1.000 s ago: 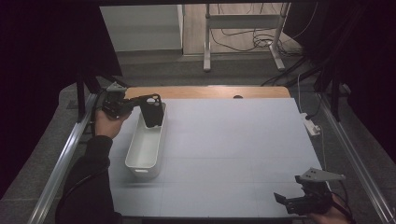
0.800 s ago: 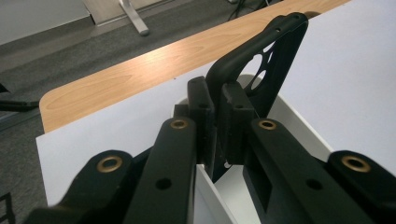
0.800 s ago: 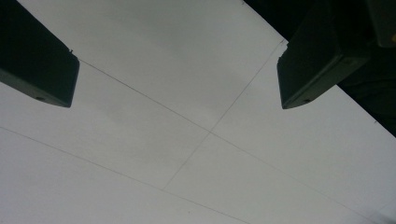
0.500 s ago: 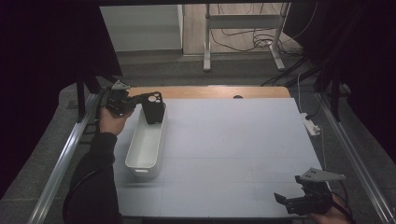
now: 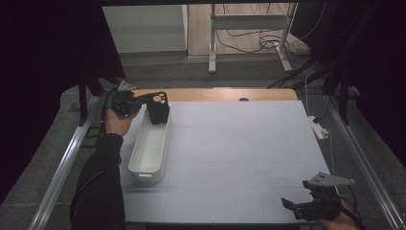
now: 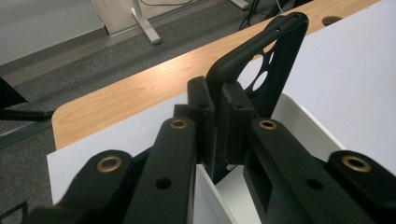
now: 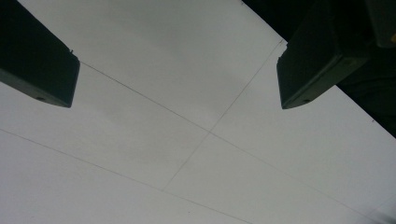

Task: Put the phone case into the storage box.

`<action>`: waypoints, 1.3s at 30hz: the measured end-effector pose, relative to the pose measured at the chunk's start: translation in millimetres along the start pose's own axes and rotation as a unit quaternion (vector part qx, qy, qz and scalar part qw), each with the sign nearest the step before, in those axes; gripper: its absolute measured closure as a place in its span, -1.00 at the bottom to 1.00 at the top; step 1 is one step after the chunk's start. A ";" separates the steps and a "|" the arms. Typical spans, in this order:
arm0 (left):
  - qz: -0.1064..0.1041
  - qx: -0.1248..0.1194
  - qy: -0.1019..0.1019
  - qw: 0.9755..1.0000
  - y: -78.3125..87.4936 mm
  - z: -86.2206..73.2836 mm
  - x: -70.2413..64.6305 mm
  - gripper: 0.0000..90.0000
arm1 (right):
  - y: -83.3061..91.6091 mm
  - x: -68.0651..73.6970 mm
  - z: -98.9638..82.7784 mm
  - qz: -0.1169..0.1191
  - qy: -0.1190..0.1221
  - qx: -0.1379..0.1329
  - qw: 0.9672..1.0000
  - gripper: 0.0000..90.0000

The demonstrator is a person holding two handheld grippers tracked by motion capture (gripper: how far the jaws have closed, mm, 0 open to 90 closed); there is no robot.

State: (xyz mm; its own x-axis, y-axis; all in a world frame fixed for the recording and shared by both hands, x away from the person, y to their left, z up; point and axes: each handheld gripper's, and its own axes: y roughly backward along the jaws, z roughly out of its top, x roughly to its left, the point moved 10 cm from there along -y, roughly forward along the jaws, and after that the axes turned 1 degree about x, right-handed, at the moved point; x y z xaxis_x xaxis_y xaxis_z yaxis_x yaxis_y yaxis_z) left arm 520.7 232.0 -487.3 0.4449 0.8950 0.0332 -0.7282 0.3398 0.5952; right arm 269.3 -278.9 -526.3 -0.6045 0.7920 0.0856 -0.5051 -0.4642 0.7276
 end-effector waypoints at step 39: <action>0.022 -0.008 0.001 1.000 -13.5 -5.3 8.0 0.65 | -0.1 -0.1 -0.5 0.002 -0.002 0.002 1.000 -1.00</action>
State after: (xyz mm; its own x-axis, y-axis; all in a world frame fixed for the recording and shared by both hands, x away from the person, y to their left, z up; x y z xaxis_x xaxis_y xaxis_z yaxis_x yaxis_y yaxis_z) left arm 531.3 236.0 -499.4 0.4122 0.9093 0.0575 -0.7548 0.3054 0.5805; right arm 269.1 -279.1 -526.7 -0.6042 0.7917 0.0902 -0.5012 -0.4656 0.7294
